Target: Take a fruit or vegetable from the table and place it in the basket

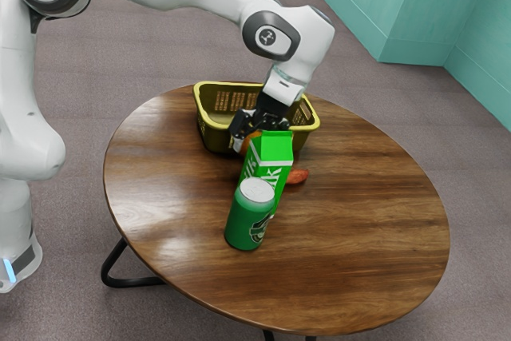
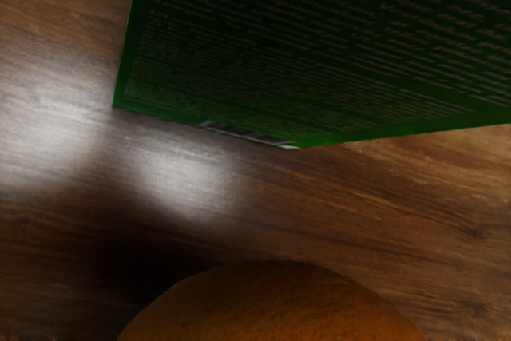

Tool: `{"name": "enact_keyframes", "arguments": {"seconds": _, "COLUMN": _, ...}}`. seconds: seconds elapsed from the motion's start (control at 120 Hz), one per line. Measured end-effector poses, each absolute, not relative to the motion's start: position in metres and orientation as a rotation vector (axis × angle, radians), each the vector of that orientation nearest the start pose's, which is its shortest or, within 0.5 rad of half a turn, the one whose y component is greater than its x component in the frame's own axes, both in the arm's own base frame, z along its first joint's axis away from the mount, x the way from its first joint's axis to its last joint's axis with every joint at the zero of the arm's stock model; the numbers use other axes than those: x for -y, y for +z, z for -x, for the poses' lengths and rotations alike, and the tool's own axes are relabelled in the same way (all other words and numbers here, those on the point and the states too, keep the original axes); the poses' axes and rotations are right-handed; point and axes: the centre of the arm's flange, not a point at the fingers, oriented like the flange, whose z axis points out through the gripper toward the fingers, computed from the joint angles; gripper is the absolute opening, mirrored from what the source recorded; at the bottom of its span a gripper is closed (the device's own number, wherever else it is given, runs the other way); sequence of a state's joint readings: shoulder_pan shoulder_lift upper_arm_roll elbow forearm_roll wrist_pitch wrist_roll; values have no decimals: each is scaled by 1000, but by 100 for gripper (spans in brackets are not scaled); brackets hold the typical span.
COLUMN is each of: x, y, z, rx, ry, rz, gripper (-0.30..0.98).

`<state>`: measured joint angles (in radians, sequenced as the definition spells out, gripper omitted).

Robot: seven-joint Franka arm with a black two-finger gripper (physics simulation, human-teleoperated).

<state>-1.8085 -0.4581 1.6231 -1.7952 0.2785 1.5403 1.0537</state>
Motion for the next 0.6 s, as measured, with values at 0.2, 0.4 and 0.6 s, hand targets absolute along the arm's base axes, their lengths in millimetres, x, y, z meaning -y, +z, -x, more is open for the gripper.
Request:
{"name": "enact_keyframes", "arguments": {"seconds": 0.2, "x": -15, "y": 477, "z": -549, "rx": -2076, "ry": 302, "rz": 2675, "gripper": 31}}
{"name": "enact_keyframes", "arguments": {"seconds": 0.4, "x": -39, "y": 527, "z": -556, "rx": -2012, "ry": 185, "rz": 2690, "gripper": 31}}
{"name": "enact_keyframes", "arguments": {"seconds": 0.6, "x": -94, "y": 564, "z": -543, "rx": -1898, "ry": 138, "rz": 2736, "gripper": 32}}
